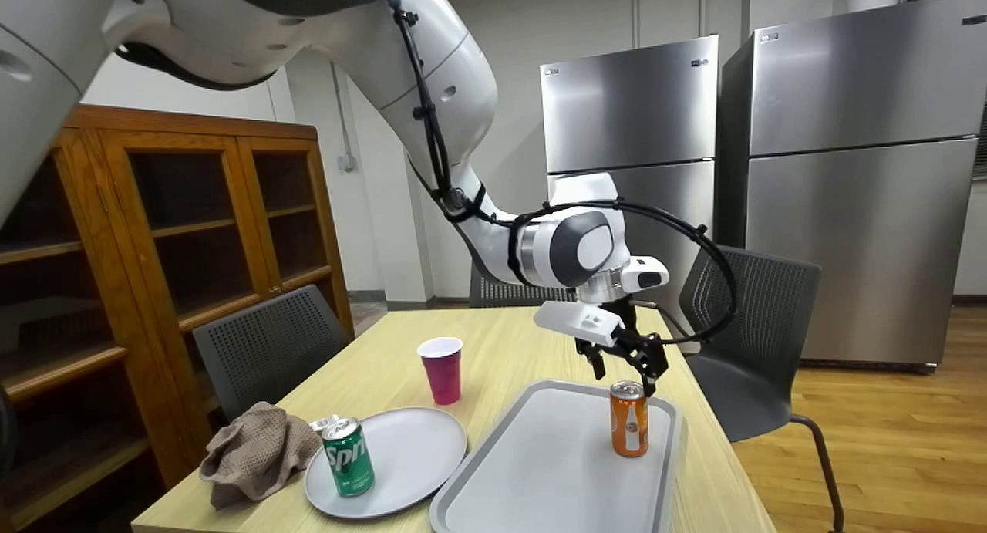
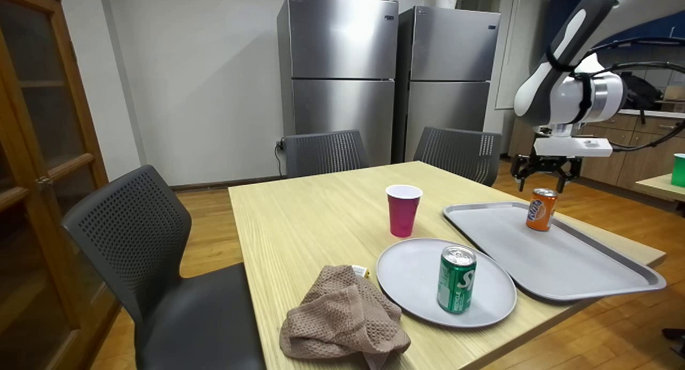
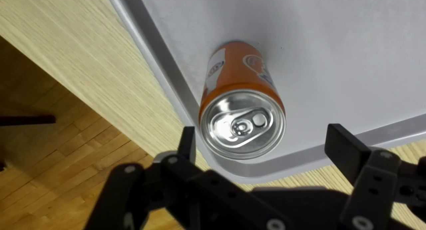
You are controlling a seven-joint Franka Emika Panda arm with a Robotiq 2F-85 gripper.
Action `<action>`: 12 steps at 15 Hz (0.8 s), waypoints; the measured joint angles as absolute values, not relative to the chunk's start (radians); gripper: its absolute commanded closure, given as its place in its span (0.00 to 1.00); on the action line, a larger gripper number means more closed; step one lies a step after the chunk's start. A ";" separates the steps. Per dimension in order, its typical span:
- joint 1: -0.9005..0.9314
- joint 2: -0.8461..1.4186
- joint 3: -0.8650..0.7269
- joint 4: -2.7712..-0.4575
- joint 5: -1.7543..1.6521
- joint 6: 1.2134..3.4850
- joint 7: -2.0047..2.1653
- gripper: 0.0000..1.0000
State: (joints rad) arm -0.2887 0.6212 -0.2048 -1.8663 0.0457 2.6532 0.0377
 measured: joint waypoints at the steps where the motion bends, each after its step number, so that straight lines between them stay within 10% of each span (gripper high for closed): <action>1: -0.289 0.630 -0.205 -1.859 0.046 2.653 0.042 0.00; 12: -0.289 0.661 -0.208 -1.834 0.046 2.653 0.055 0.00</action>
